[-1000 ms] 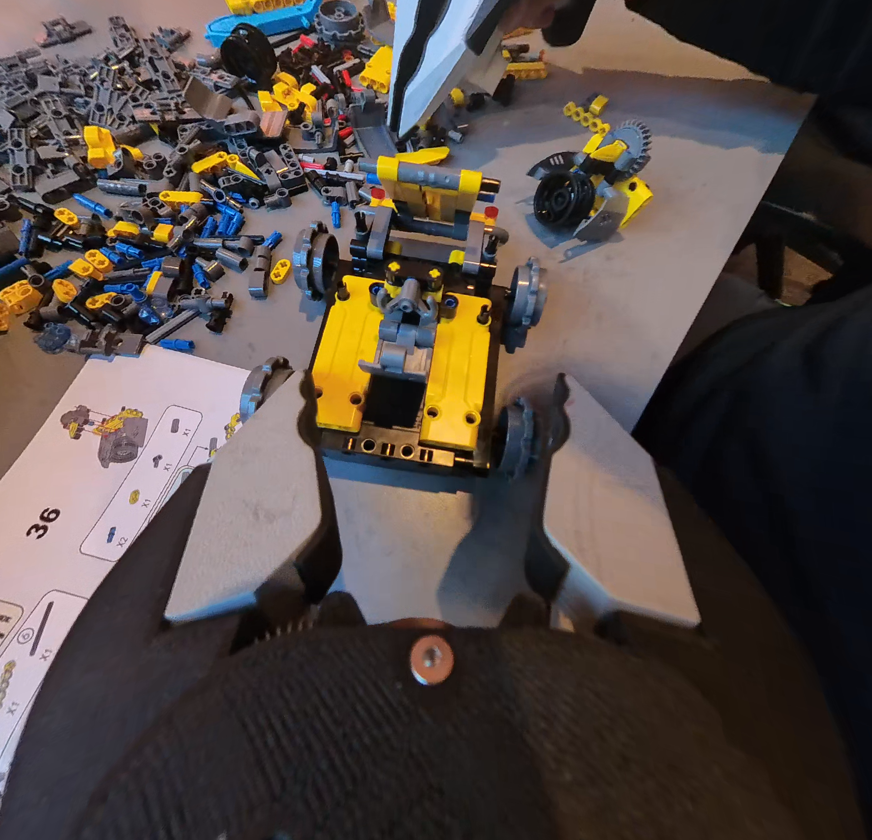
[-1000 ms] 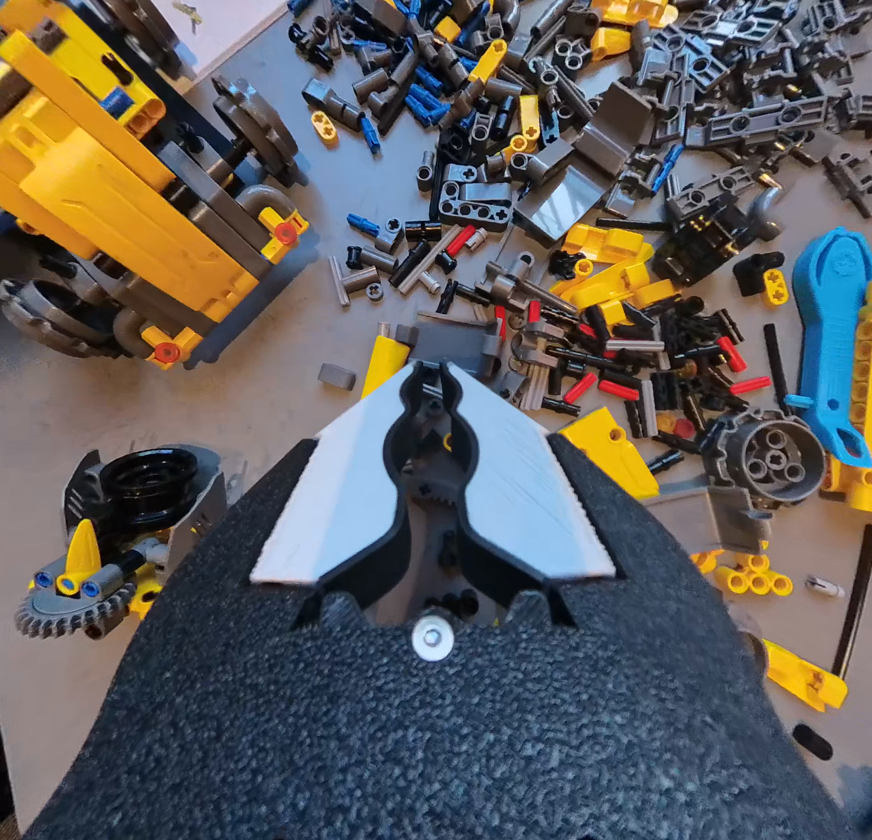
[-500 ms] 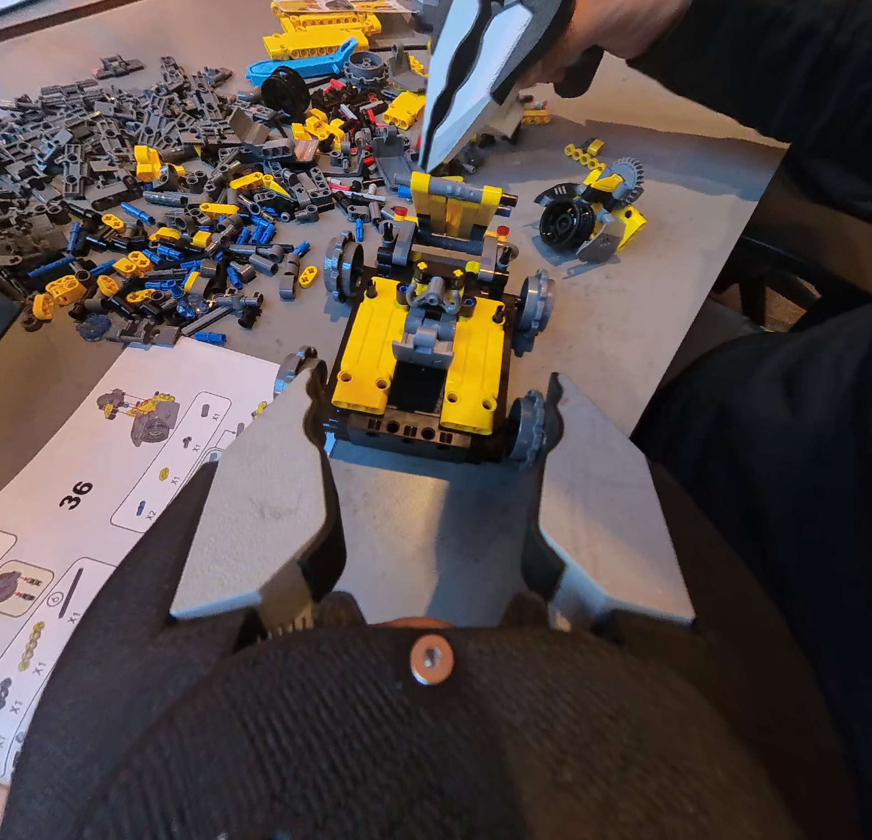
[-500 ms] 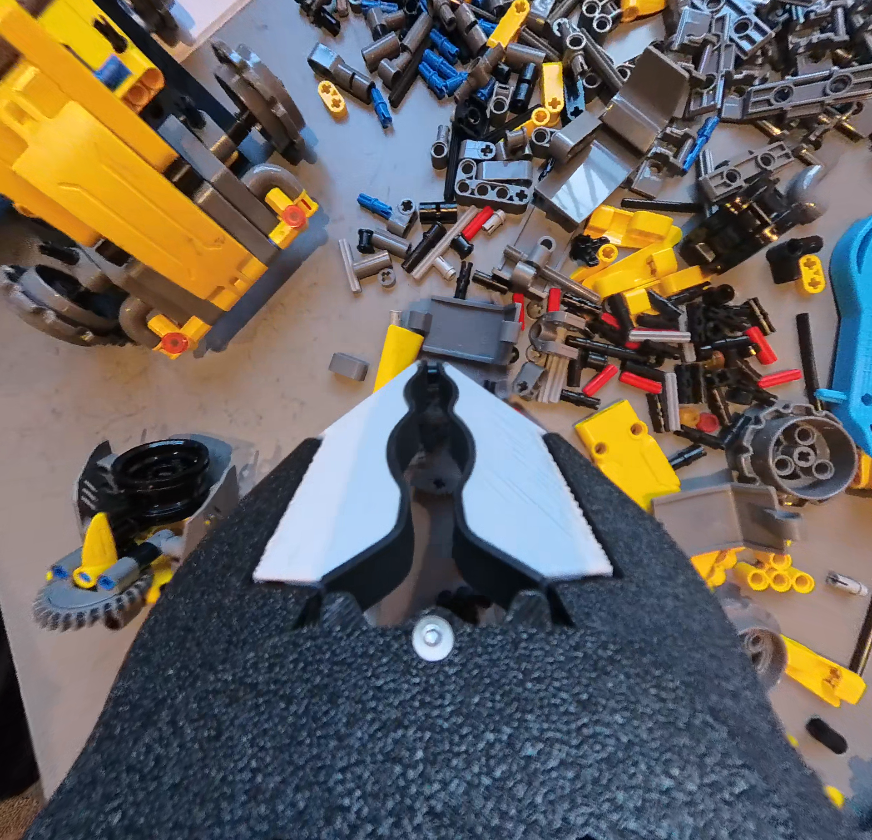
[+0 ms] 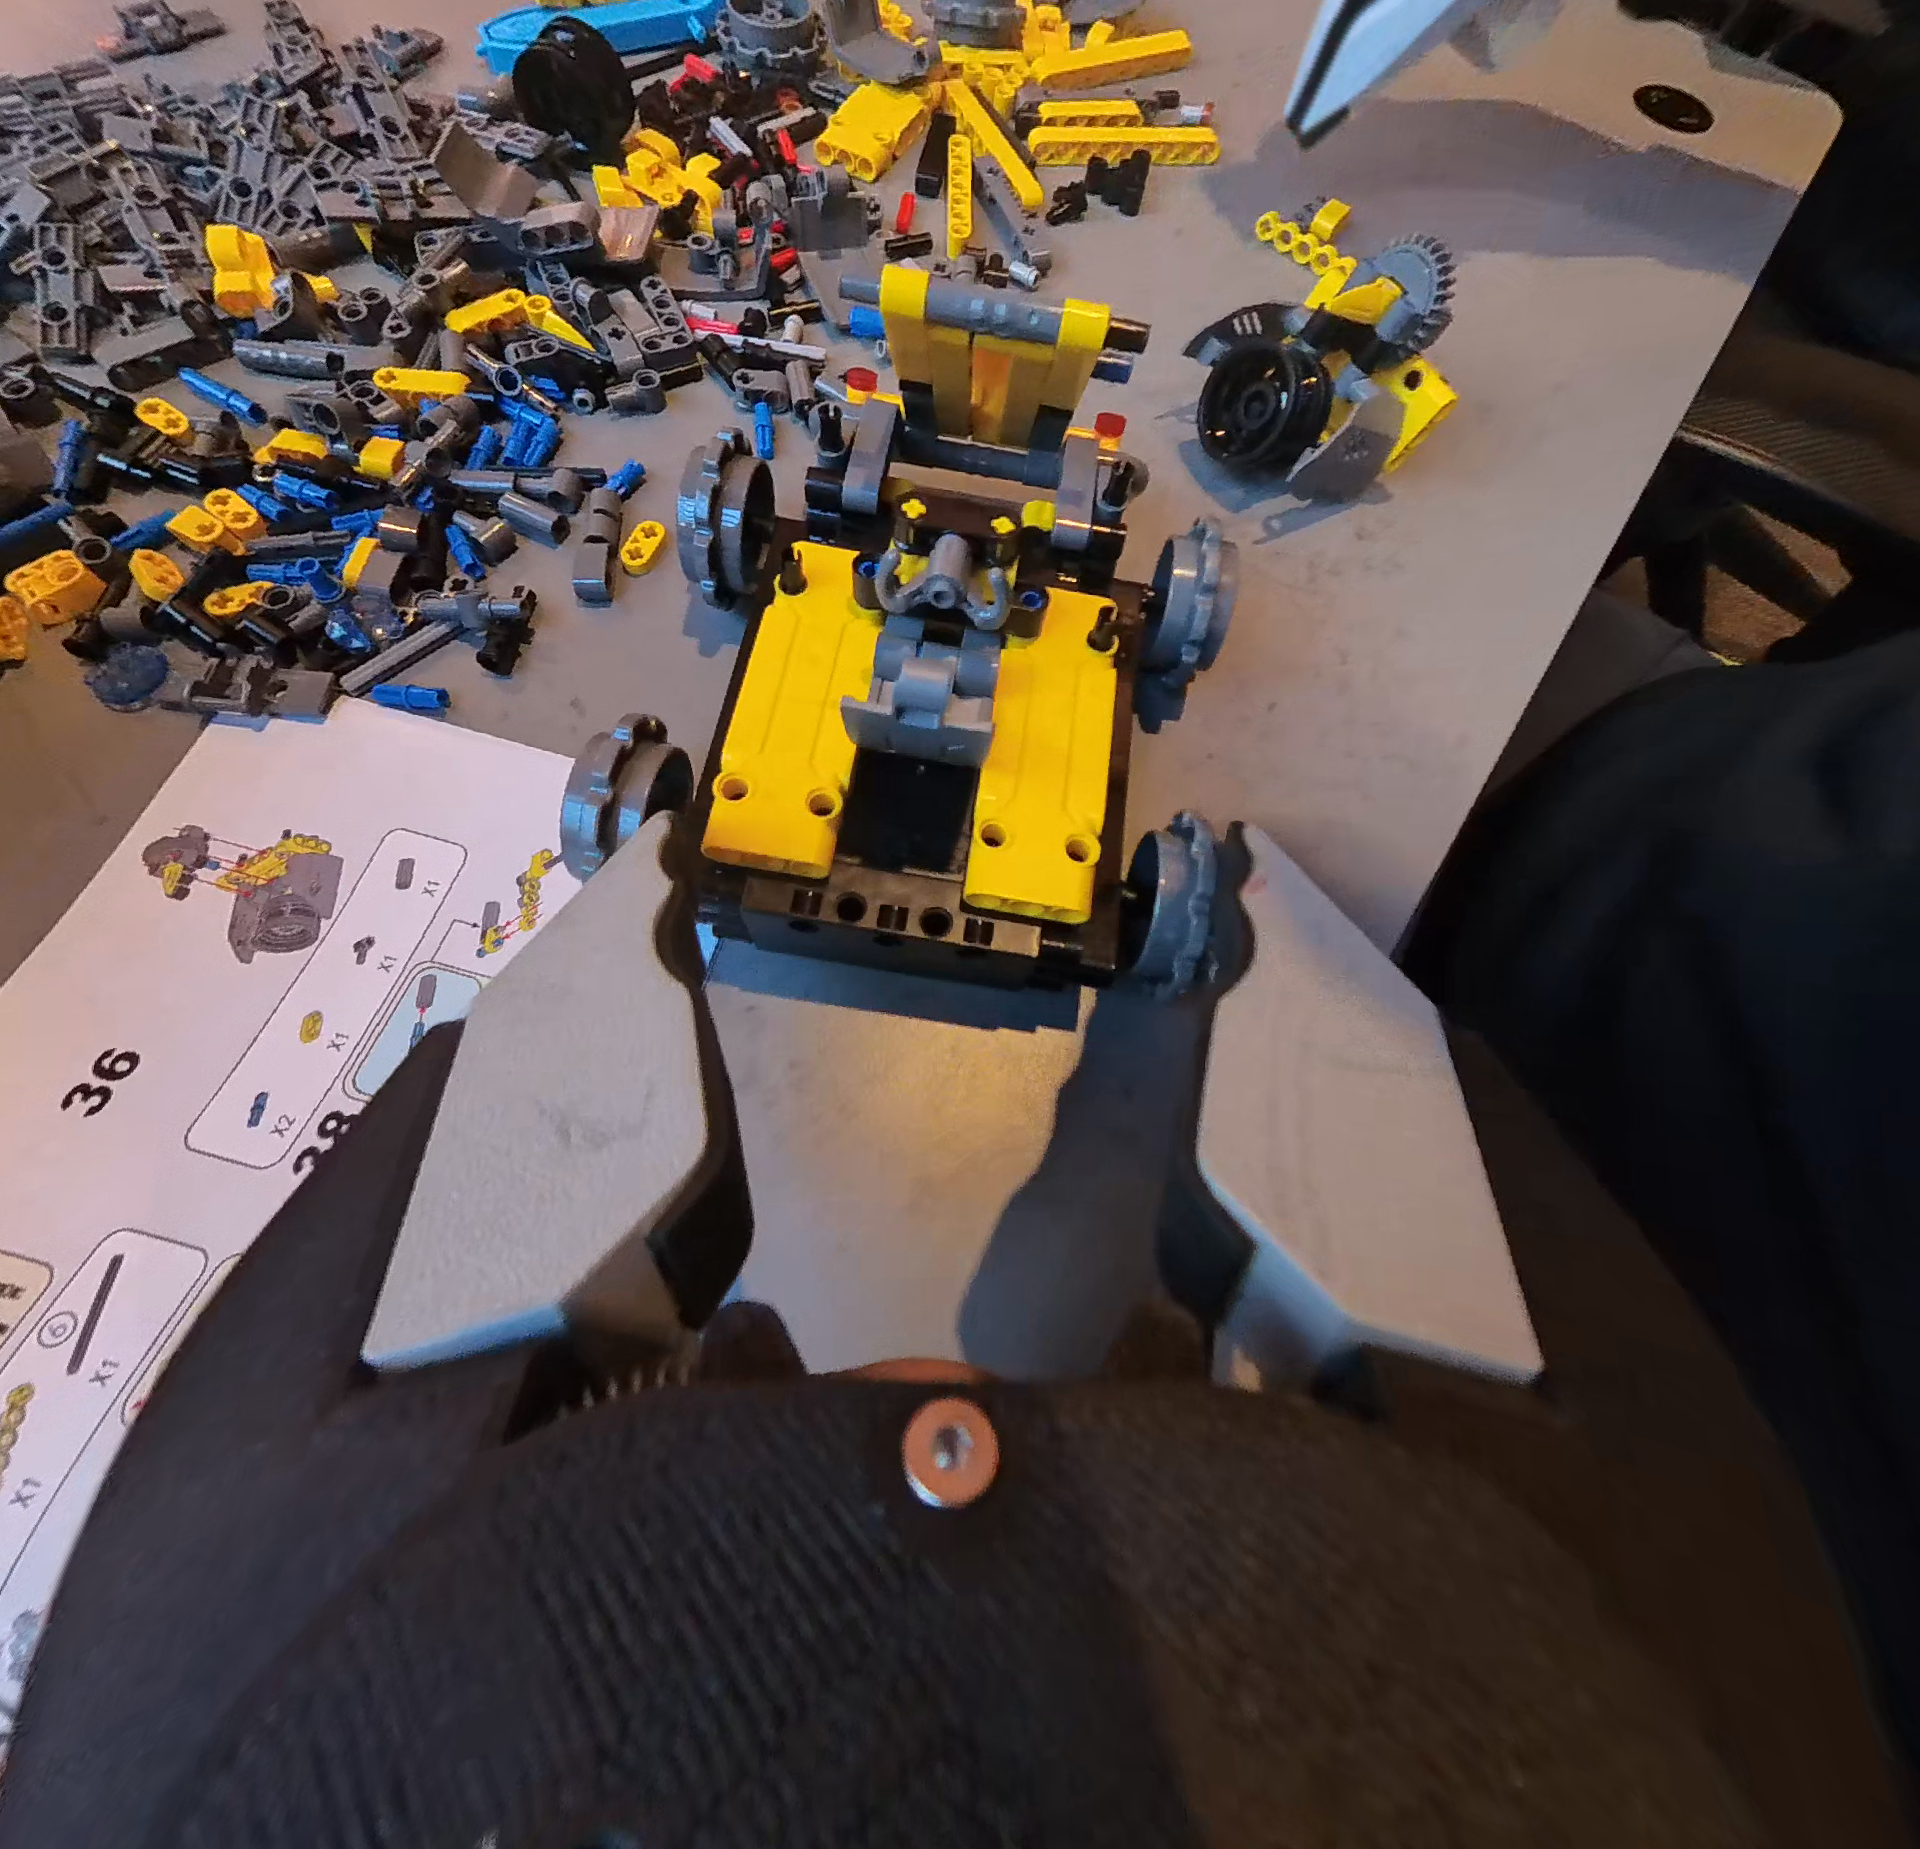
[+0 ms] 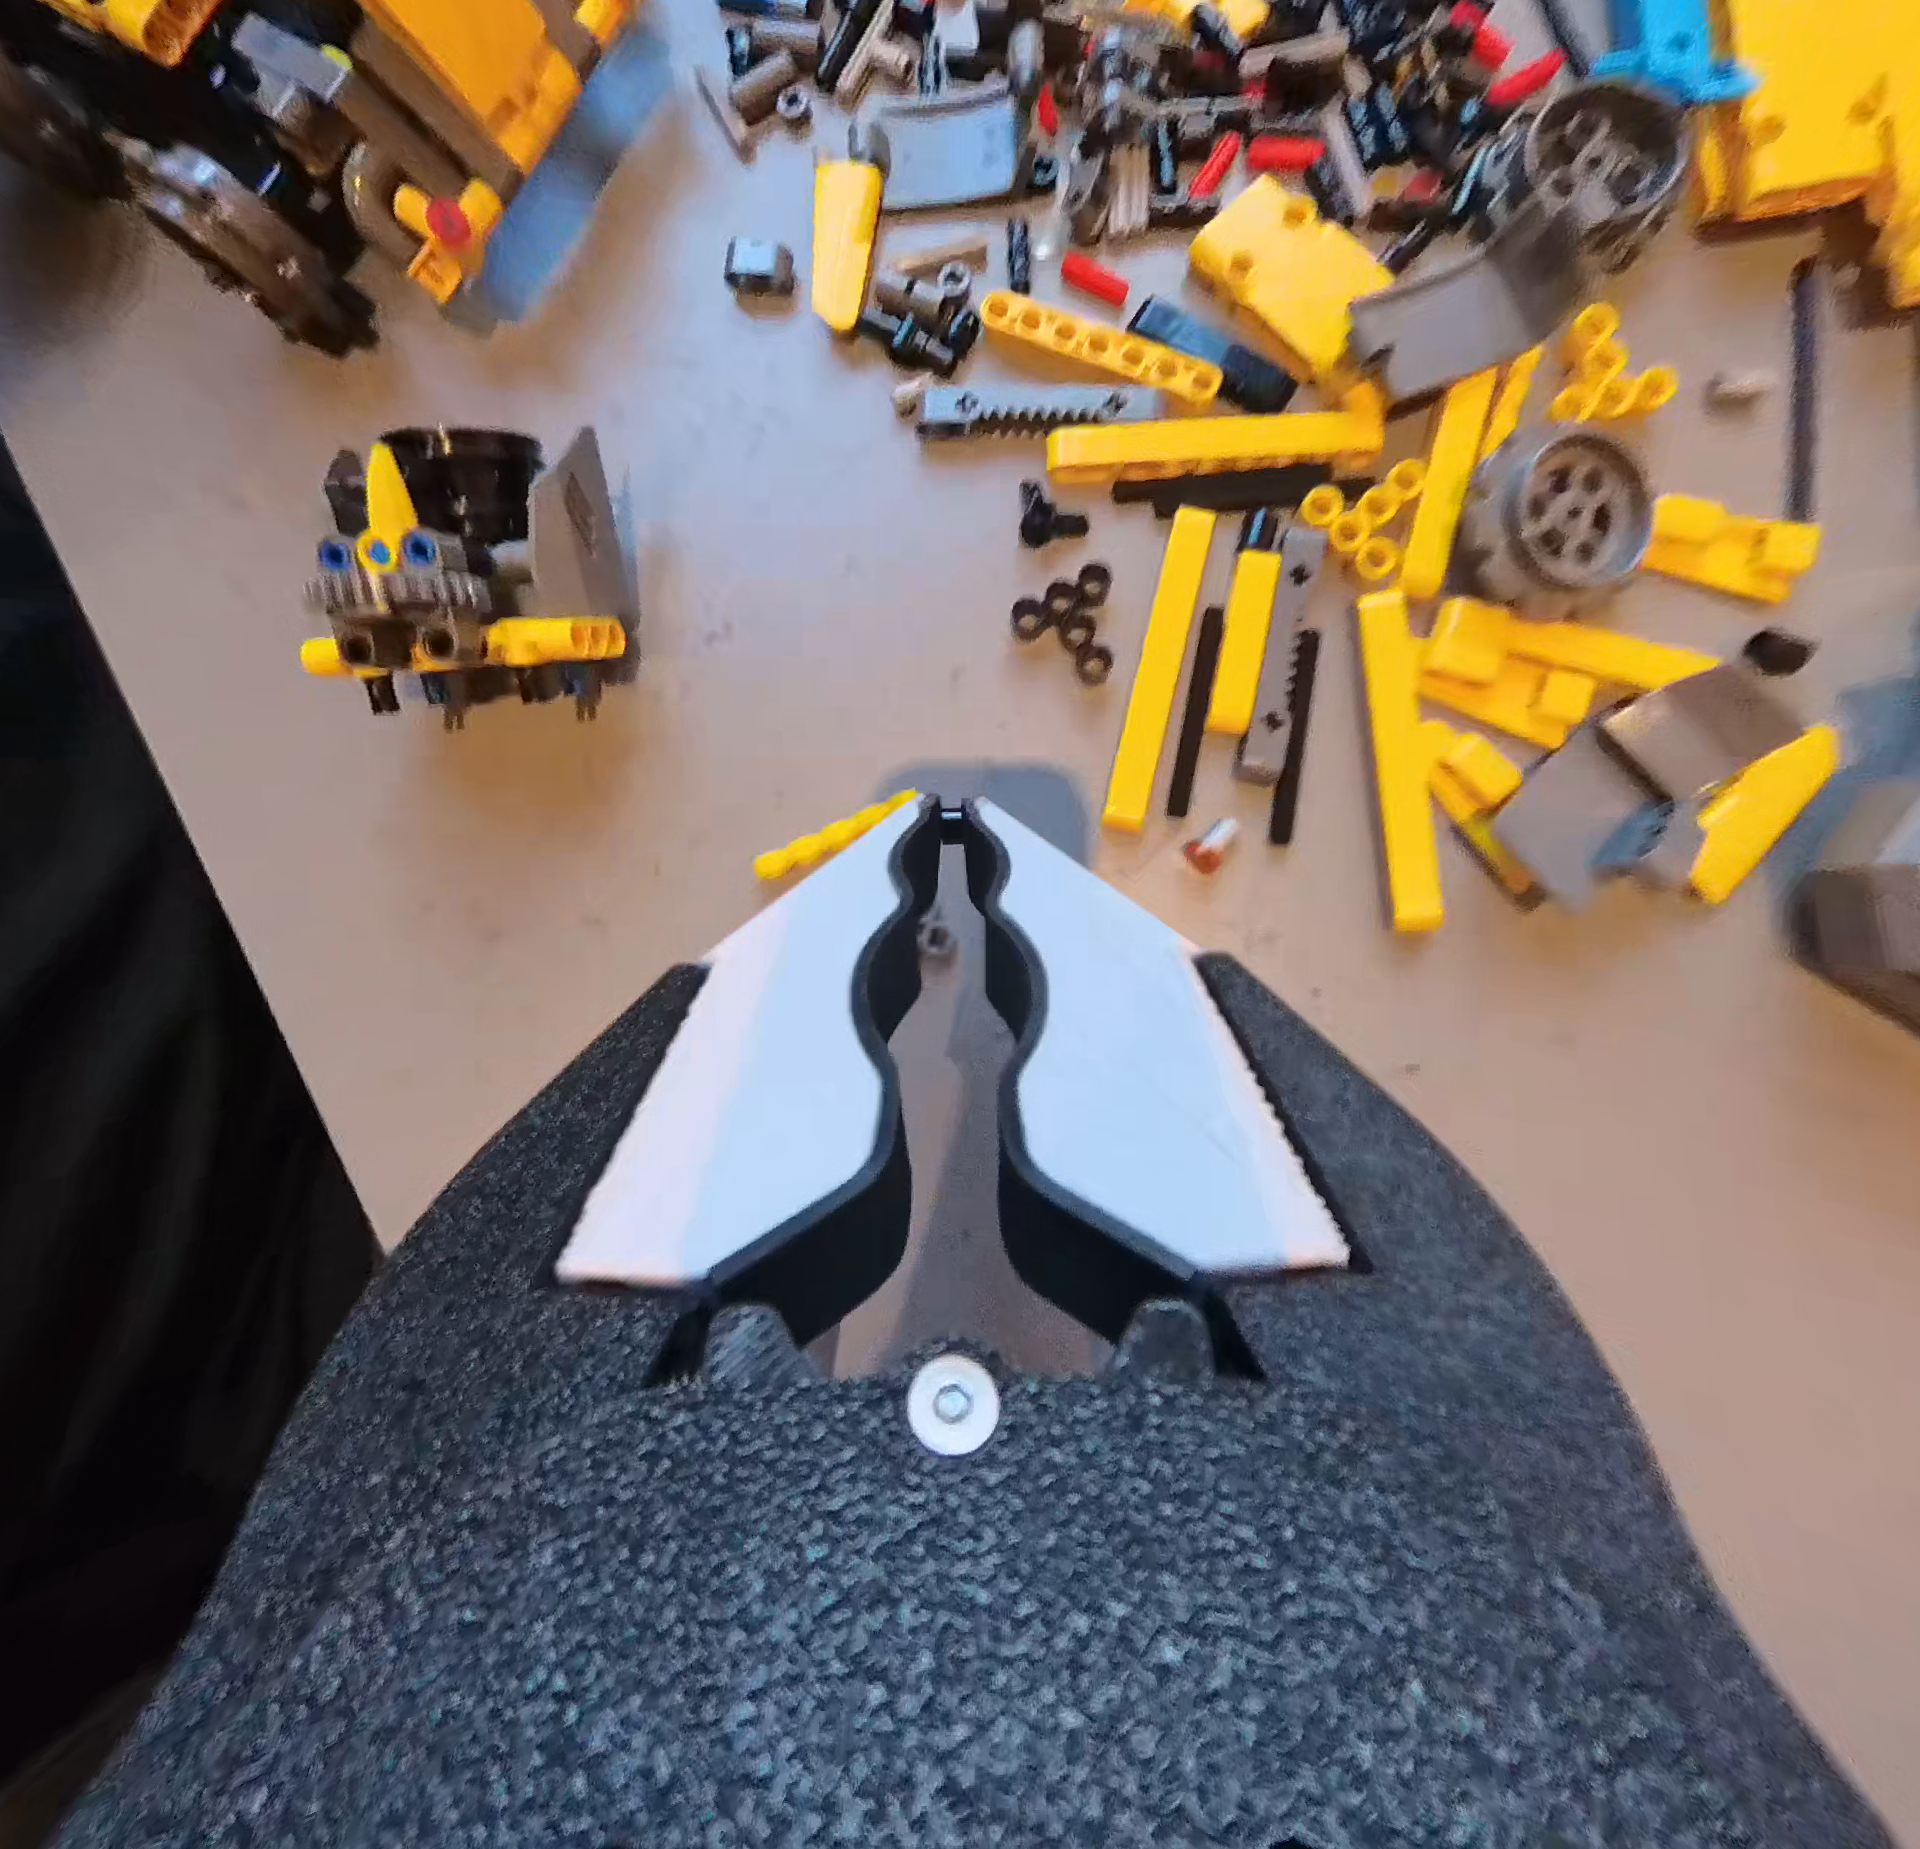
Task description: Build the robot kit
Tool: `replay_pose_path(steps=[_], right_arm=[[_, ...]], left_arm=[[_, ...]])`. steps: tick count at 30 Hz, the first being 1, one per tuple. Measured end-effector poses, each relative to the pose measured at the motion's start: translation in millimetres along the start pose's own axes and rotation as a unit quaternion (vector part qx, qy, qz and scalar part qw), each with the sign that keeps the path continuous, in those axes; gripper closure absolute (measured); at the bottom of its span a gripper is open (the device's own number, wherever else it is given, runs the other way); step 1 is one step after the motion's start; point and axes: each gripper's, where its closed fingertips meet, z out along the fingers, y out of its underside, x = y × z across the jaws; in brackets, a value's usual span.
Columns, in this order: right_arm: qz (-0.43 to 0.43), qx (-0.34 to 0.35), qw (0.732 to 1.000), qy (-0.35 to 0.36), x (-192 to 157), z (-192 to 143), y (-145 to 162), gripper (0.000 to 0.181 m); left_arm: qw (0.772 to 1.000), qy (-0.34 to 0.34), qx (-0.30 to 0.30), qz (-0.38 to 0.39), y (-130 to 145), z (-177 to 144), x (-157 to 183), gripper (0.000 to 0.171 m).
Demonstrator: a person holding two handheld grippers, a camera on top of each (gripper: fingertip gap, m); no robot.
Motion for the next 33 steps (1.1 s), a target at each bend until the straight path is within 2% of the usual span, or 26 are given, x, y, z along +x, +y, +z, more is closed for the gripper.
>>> replay_pose_path(steps=[3,7,20,29,33], right_arm=[[0.0,-0.008,1.0,0.0,1,9,13,0.177],[-0.003,-0.007,1.0,-0.018,-5,17,14,0.177],[0.023,0.034,0.999,-0.03,-1,-10,12,0.172],[0.039,0.046,0.998,-0.024,6,-4,16,0.171],[0.038,0.061,0.997,-0.012,13,4,3,0.17]], left_arm=[[1.0,-0.004,-0.002,-0.01,-1,0,0,0.075],[1.0,-0.007,0.002,-0.012,-5,-4,2,0.076],[1.0,-0.008,0.006,-0.03,-1,-7,3,0.077],[0.999,-0.01,0.0,-0.048,11,-9,5,0.077],[0.999,-0.008,0.0,-0.048,11,-7,5,0.077]])
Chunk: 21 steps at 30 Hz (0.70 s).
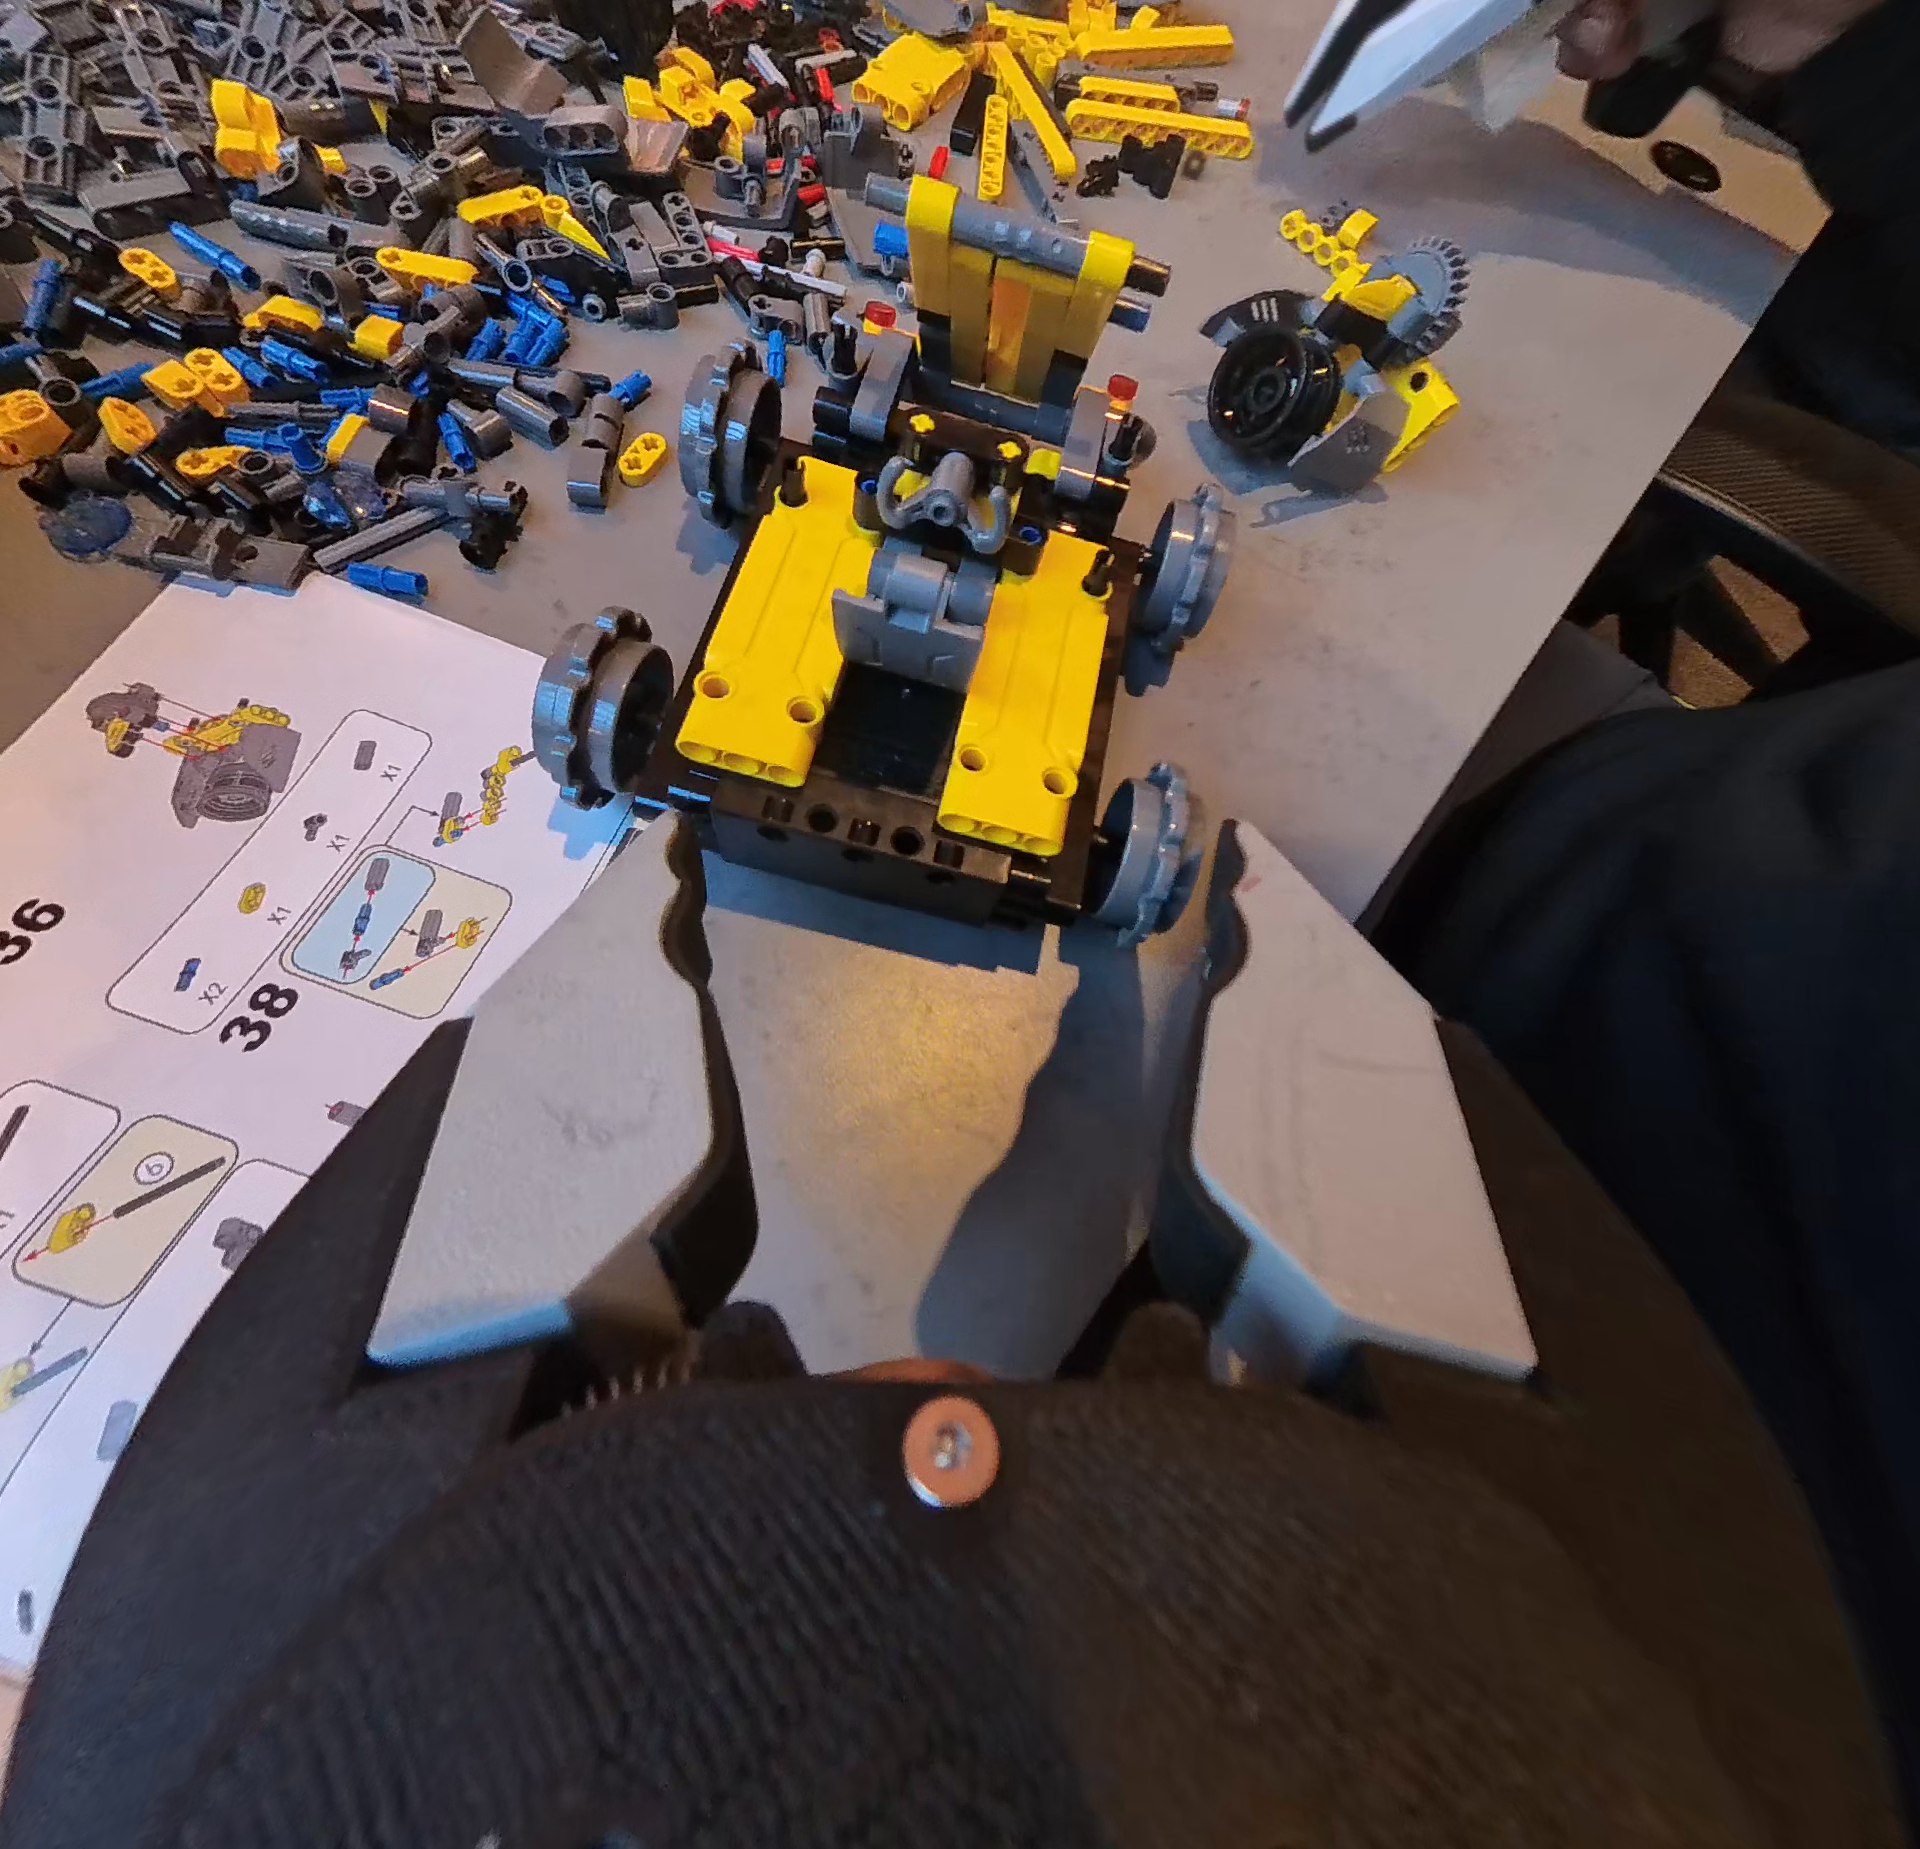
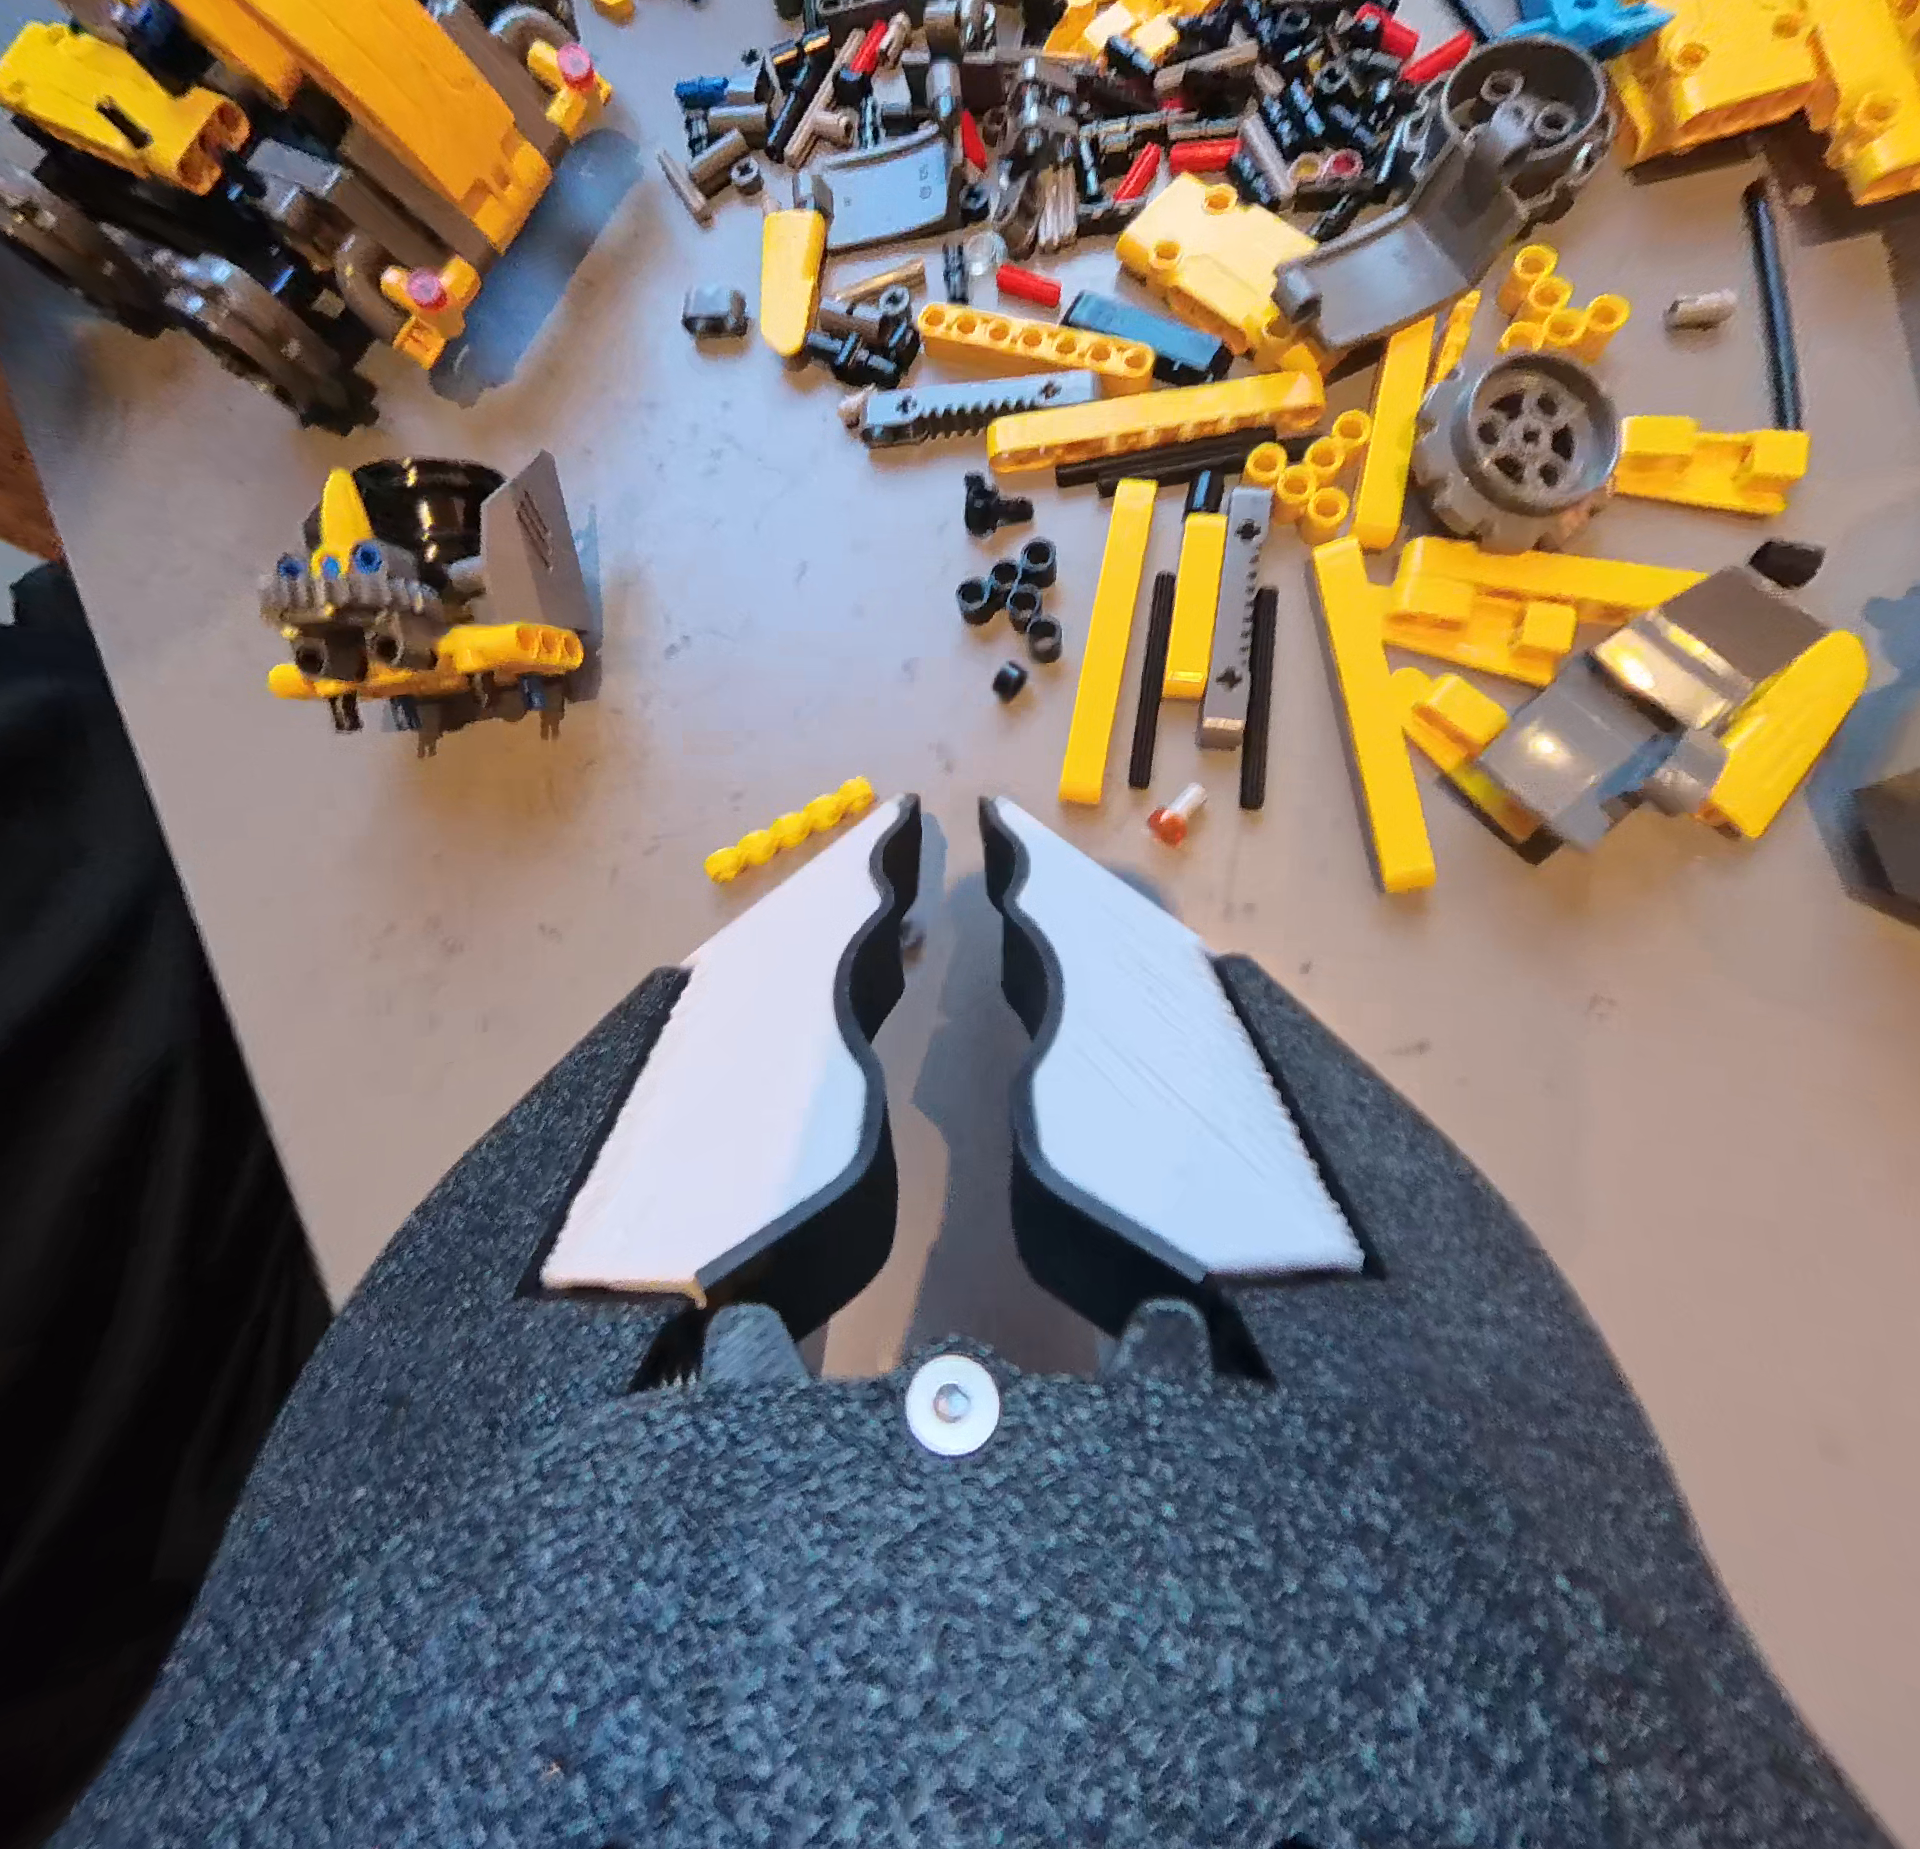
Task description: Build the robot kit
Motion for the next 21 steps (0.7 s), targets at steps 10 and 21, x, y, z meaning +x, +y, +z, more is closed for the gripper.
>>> replay_pose_path(steps=[10,21], right_arm=[[-0.033,-0.028,0.998,0.035,12,28,-14,0.167],[-0.049,-0.032,0.997,0.043,11,31,-13,0.177]], left_arm=[[1.0,0.001,0.001,-0.007,3,-1,-1,0.079],[1.0,0.006,-0.003,-0.006,5,1,-2,0.079]])
